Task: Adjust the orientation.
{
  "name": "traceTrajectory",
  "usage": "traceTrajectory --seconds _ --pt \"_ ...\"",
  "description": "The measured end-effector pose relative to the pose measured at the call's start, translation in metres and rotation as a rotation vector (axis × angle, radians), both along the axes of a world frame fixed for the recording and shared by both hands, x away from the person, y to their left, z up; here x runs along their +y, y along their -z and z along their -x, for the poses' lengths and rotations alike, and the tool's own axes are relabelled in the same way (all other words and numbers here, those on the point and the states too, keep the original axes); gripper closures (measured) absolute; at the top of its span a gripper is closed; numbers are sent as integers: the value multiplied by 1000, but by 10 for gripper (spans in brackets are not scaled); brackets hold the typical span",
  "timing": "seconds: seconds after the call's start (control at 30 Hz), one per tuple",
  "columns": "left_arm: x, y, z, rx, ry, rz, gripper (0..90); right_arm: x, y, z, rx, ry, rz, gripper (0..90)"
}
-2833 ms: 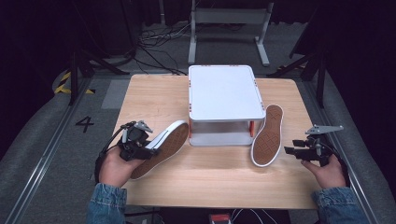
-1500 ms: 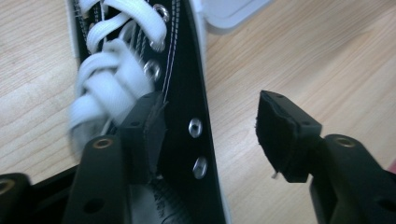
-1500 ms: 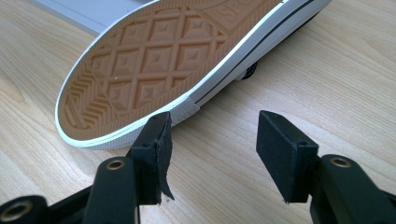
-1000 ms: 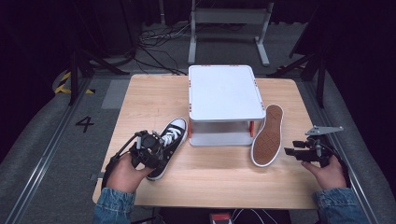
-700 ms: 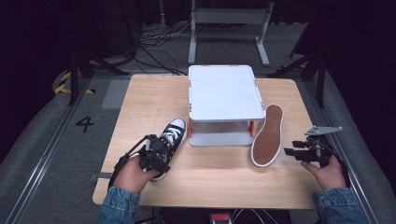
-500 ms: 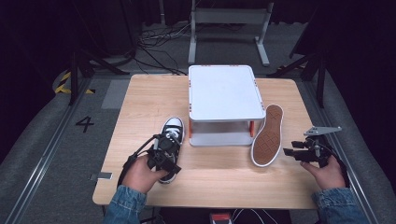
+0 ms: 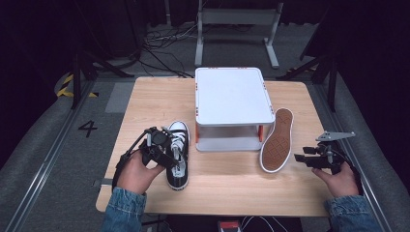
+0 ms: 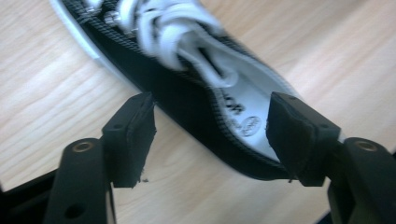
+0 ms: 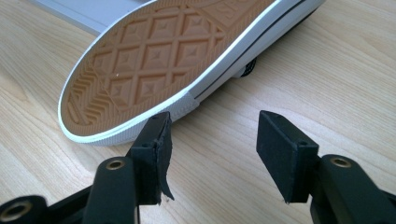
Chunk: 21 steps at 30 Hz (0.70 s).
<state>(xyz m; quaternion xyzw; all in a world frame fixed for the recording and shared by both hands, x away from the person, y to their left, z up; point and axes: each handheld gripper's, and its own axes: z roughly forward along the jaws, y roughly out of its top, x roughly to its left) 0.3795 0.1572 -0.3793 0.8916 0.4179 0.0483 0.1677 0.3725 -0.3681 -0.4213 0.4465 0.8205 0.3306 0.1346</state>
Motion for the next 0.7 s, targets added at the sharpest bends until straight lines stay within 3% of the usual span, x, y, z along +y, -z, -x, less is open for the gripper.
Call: traceTrajectory --seconds 0.1,0.17,0.27,0.33,0.37,0.43,0.5,0.6,0.7 --pt "-1 6 -8 -21 -5 -13 313 -2 0 2 9 14 -3 465" --pt "-3 12 -16 -38 5 -40 359 -4 1 4 9 20 -2 465" --pt "-3 18 -26 -4 48 6 364 -6 1 7 8 28 -2 465" --pt "-4 19 -30 0 60 2 316 -9 1 9 12 36 -6 464" --pt "-5 19 -34 -1 97 -4 311 -11 2 10 11 39 -6 465" --pt "-8 19 -34 -7 104 -20 298 -12 2 11 14 45 -8 465" --pt "-10 19 -34 -16 108 -25 345 -13 2 11 11 45 -8 465" --pt "-26 23 -30 -66 150 -118 322 -13 2 11 14 45 -9 464" --pt "-27 26 -34 -98 157 -149 309 -12 3 10 16 43 -9 463"
